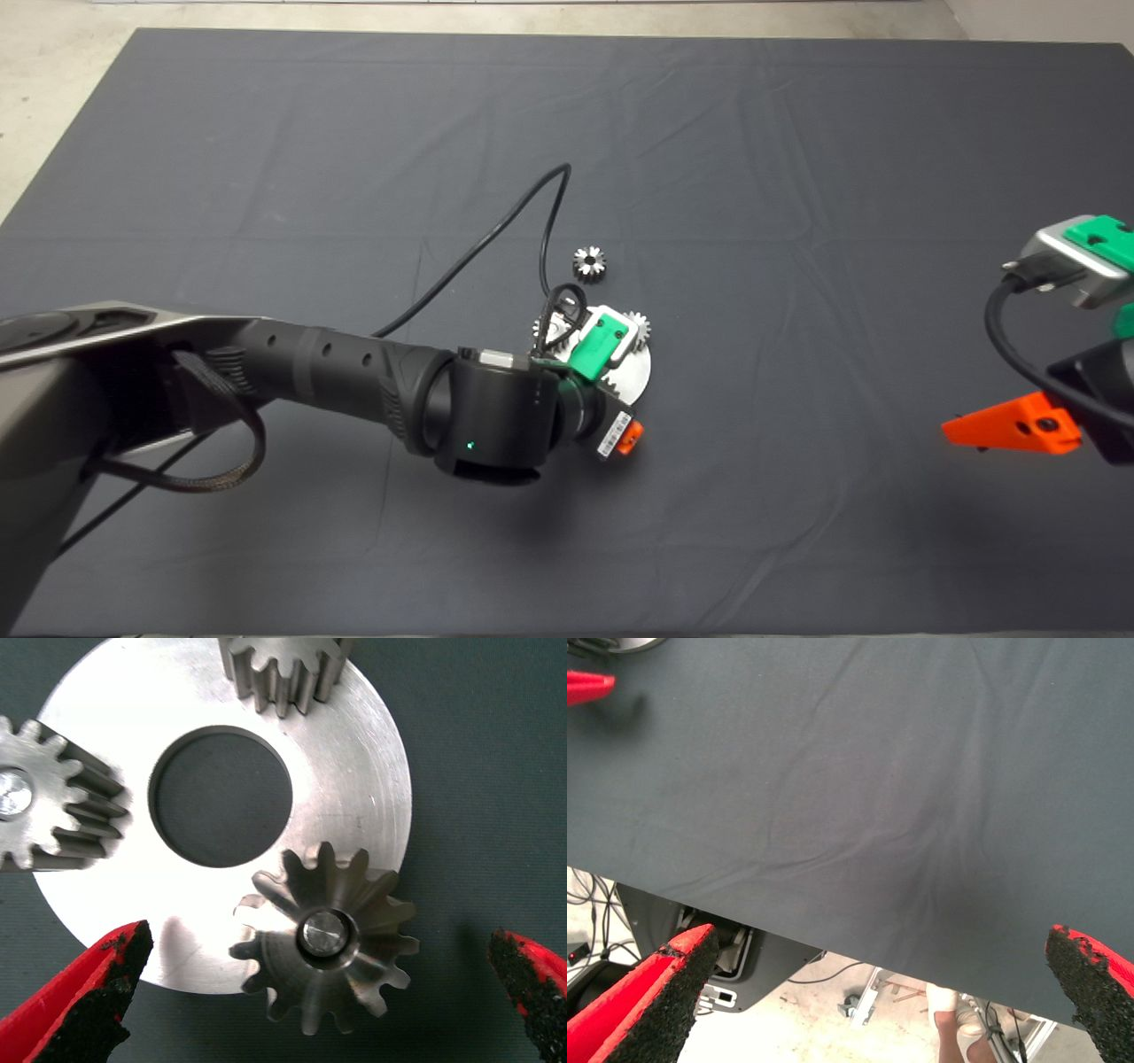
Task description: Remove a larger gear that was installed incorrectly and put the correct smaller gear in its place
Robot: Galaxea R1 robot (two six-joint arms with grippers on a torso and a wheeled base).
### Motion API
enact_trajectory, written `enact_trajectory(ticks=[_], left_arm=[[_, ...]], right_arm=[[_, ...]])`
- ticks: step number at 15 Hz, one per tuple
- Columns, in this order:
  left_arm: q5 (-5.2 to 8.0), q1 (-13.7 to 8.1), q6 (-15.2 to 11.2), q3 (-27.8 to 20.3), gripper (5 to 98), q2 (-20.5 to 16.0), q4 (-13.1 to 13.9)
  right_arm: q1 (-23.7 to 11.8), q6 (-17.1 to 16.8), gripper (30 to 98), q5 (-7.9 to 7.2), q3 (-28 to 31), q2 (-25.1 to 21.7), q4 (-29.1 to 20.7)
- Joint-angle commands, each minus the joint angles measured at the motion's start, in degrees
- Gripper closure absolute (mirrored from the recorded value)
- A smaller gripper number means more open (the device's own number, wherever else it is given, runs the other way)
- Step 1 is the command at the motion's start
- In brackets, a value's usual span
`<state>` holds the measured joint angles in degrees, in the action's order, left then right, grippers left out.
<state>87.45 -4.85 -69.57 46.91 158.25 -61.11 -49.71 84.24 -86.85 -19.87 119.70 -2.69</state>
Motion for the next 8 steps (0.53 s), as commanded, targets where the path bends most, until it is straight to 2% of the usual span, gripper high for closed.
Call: enact_trajectory(ticks=[1, 3, 5, 6, 8], left_arm=[[4.04, 0.4, 0.9, 0.5, 6.0, 0.9, -2.4], [4.04, 0.4, 1.0, 0.4, 6.0, 1.2, -2.3], [4.10, 0.4, 1.0, 0.6, 6.0, 1.4, -2.3], [4.04, 0.4, 1.3, 0.7, 6.0, 1.4, -2.3], [4.13, 0.4, 2.0, 0.8, 6.0, 1.6, -2.3]], right_arm=[[-0.7, -0.1, 30.8, -2.04, -0.2, 0.4, -1.7], [-0.1, -1.2, 30.8, -2.36, -3.7, 1.0, -1.3], [1.3, -5.5, 30.8, -2.45, -7.0, 1.8, -0.7], [1.5, -6.5, 30.8, -2.45, -8.2, 2.4, -0.5], [1.7, -6.8, 30.8, -2.45, -8.9, 4.3, 0.8]])
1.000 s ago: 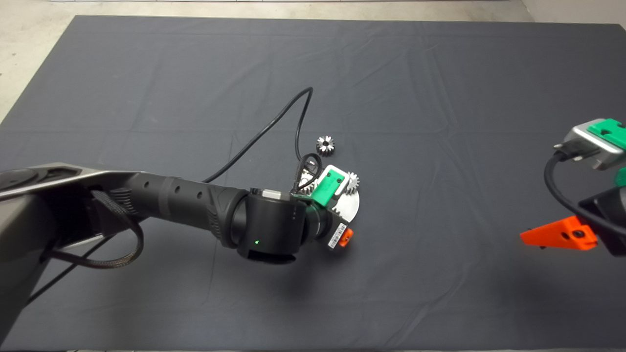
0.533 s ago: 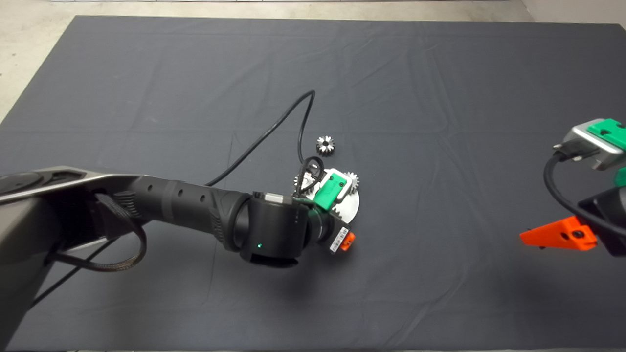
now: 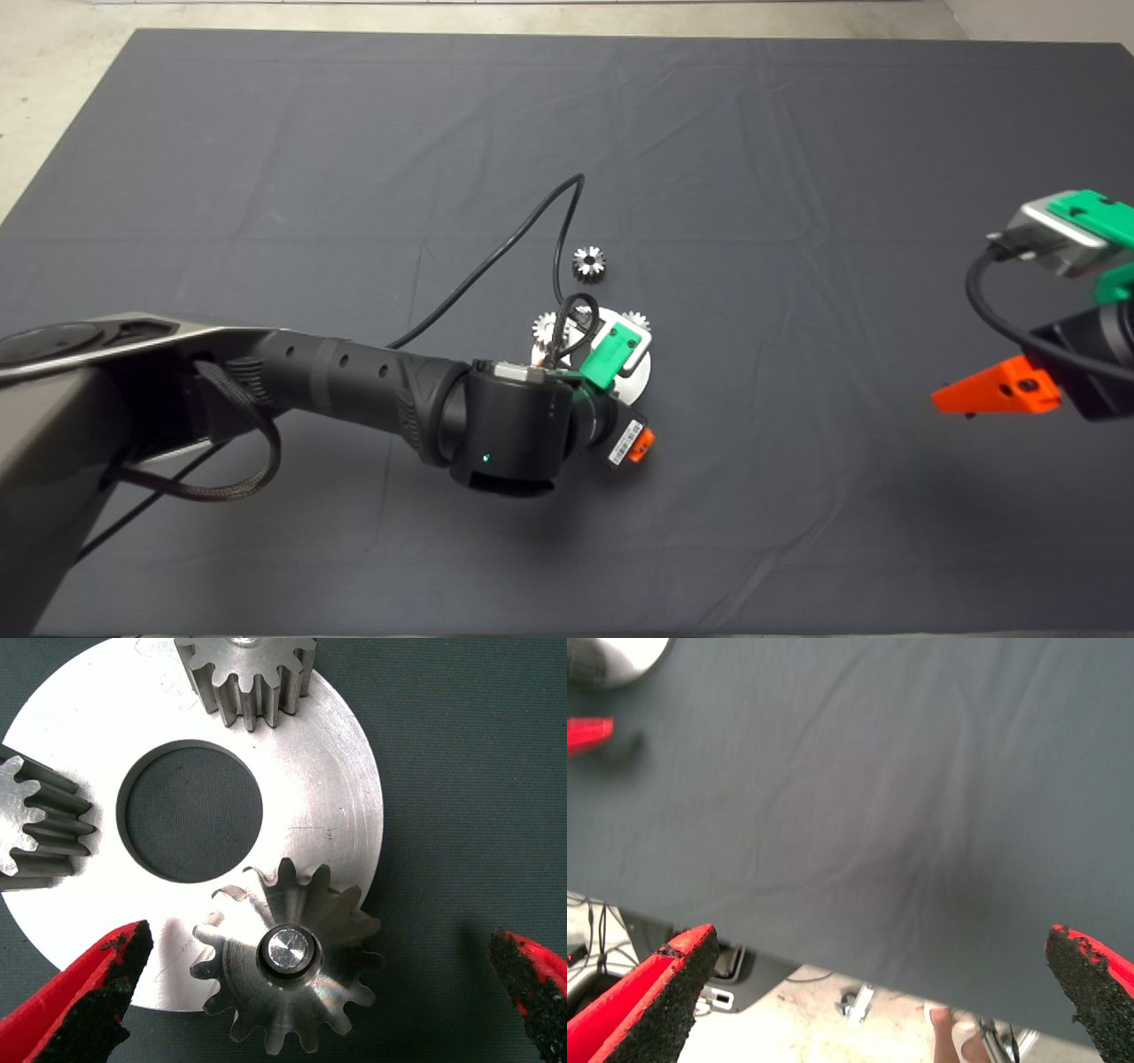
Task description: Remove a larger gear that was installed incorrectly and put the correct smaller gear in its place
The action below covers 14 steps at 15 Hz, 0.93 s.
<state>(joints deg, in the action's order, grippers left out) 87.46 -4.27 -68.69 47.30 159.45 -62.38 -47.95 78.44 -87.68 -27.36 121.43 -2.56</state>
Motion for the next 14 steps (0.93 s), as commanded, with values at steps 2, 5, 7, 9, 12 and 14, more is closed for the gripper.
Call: enact_trajectory(ticks=[2, 5, 7, 9, 12, 14], left_arm=[[4.04, -0.2, 1.7, 0.2, 6.0, 0.2, -1.1], [4.04, -0.2, 2.1, 0.2, 6.5, 0.6, -1.1], [4.04, -0.2, 2.2, 0.1, 9.1, 0.5, -1.2], [4.01, -0.2, 2.2, 0.2, 13.1, 0.5, -1.2], [4.04, -0.2, 2.2, 0.2, 18.0, 0.5, -1.2], [4.04, -0.2, 2.2, 0.2, 19.2, 0.5, -1.2]], right_arm=[[0.0, -1.0, 30.8, -1.61, -2.0, 4.3, 1.1], [0.0, -1.0, 30.8, -1.61, -2.0, 4.6, 1.1], [0.0, -1.1, 30.8, -1.61, -2.0, 4.6, 1.2], [0.0, -1.1, 30.8, -1.61, -2.0, 4.6, 1.4], [0.2, -1.2, 30.8, -1.53, -2.6, 5.0, 2.4], [2.7, -2.7, 30.8, -1.61, -4.5, 6.3, 3.2]])
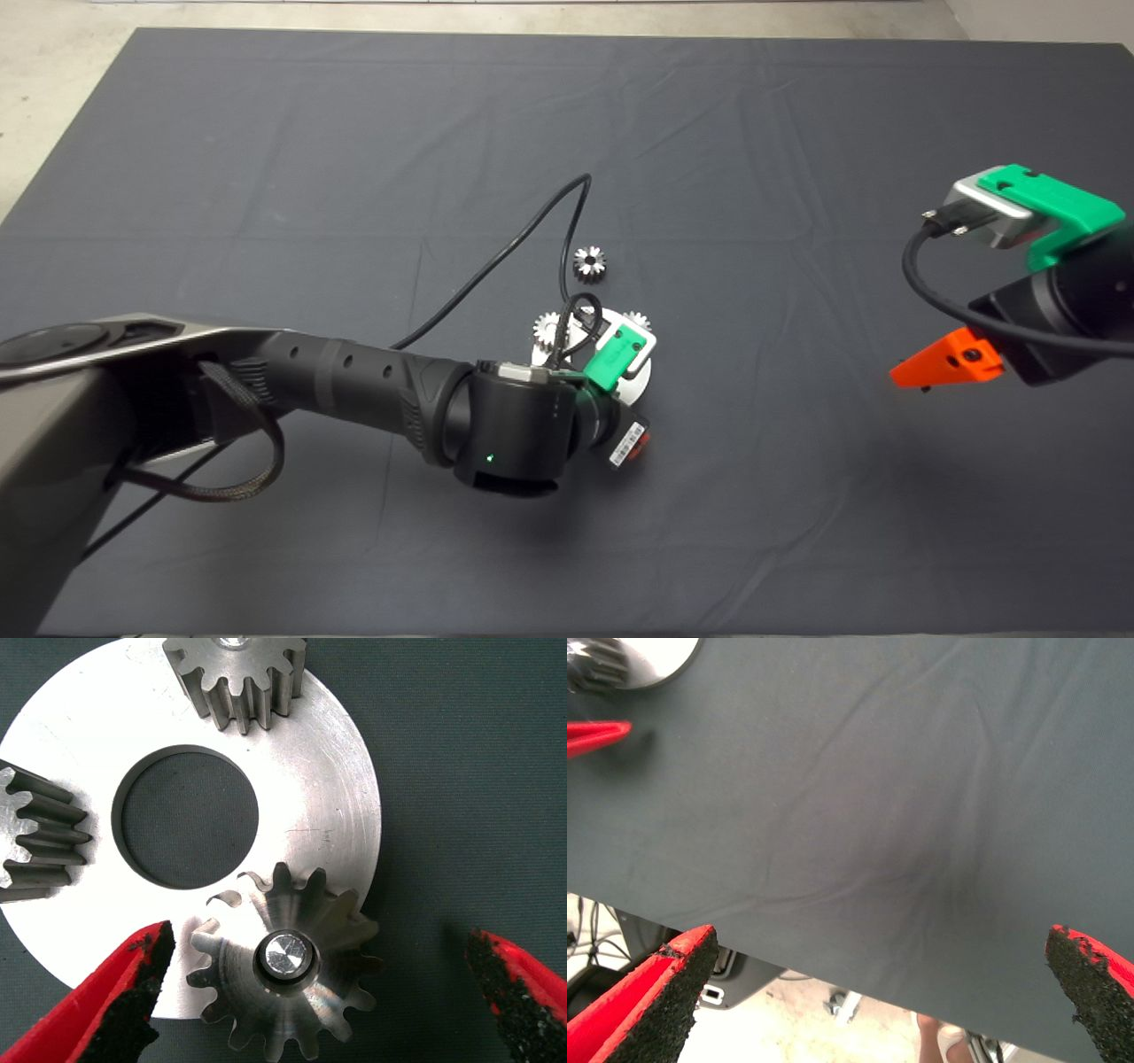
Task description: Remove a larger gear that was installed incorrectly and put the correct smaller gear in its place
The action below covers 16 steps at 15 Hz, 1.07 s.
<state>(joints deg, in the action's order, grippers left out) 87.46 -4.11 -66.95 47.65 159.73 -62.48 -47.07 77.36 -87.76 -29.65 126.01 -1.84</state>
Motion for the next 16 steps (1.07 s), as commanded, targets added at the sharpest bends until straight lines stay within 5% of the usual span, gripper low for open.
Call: enact_trajectory(ticks=[1, 6, 16], left_arm=[[4.04, -0.4, 0.4, -0.1, 21.8, 0.2, -1.1], [4.04, -0.4, 0.4, -0.4, 28.8, 0.0, -1.1], [4.04, -0.4, 0.4, -0.2, 41.7, 0.3, -1.2]], right_arm=[[3.3, -2.0, 30.8, -1.45, -3.3, 2.6, 3.4], [5.1, -2.8, 30.8, -1.45, -9.1, 9.9, 7.6], [10.8, -14.1, 30.8, -0.66, -33.0, 24.6, 11.3]])
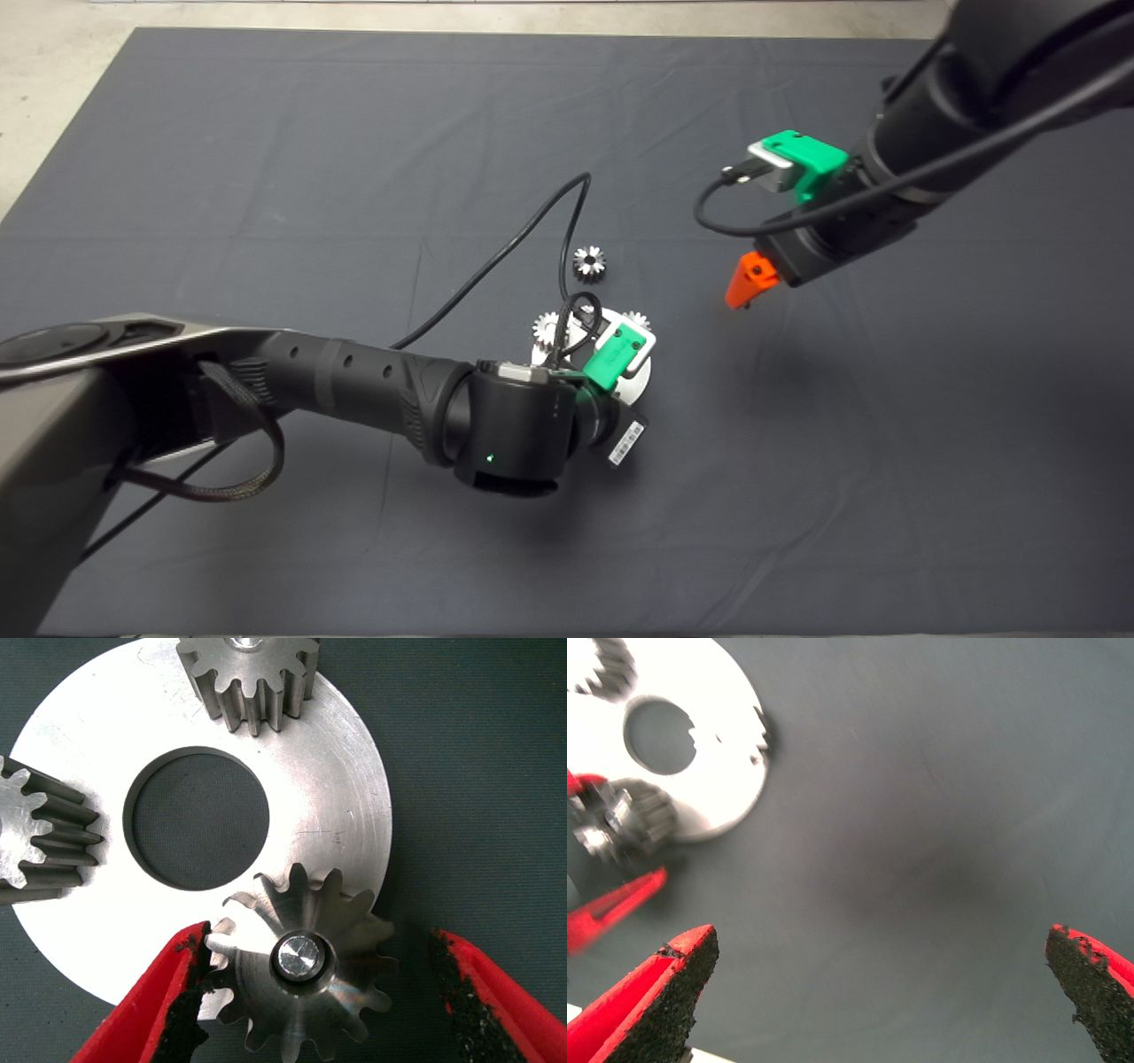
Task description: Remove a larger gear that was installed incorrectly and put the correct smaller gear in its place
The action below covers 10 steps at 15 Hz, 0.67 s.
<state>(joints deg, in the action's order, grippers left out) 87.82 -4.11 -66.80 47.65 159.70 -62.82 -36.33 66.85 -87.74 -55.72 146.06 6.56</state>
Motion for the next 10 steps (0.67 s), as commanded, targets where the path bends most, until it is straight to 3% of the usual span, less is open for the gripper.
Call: enact_trajectory(ticks=[1, 4, 7, 10], left_arm=[[3.67, -0.4, 0.3, -0.4, 43.2, 0.3, -0.8], [3.59, -0.4, 0.3, -0.2, 47.1, 0.4, -0.8], [3.67, -0.4, 0.3, -0.2, 48.2, 0.4, -0.8], [3.59, -0.1, 0.3, -0.5, 52.9, 0.6, -0.8]], right_arm=[[0.1, -4.7, 30.8, -0.68, -9.3, 6.3, 2.9], [0.1, -6.0, 30.8, -0.45, -15.2, 10.7, 3.0], [0.1, -11.1, 30.8, 0.64, -22.9, 15.3, 3.0], [0.4, -13.2, 30.8, 0.64, -28.1, 18.7, 3.0]])
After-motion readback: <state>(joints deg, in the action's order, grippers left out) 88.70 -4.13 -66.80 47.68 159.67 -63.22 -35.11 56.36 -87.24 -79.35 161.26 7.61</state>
